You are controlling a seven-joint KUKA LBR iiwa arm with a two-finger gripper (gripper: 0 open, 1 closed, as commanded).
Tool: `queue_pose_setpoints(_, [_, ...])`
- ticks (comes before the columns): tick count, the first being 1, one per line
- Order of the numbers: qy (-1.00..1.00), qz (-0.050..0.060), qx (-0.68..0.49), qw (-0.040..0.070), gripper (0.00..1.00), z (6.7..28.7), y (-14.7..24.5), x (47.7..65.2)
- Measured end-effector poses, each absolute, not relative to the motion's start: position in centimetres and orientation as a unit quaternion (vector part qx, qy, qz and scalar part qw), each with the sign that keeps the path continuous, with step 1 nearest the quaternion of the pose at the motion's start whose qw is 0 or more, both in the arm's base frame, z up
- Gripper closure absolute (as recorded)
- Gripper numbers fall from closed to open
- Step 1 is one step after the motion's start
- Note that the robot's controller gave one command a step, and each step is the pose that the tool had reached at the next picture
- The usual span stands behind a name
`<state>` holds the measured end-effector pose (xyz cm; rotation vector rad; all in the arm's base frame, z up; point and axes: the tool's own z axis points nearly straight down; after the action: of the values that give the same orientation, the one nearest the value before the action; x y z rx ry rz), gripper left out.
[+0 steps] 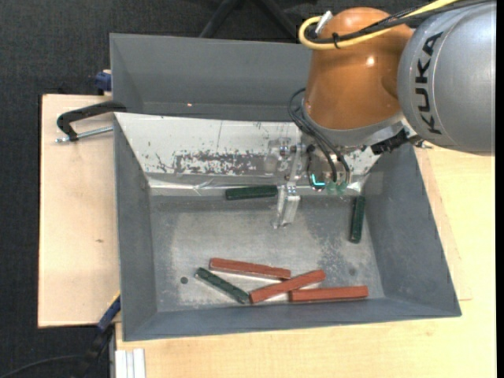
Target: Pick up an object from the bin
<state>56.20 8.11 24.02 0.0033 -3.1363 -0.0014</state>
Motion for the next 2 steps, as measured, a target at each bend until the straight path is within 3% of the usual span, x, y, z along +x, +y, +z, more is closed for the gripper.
queue_pose_setpoints(1, [-0.990,-0.001,0.144,0.003,0.00,12.0,9.0,52.0])
queue_pose_setpoints(2, [-0.997,-0.001,0.080,0.002,0.00,6.9,11.7,51.0])
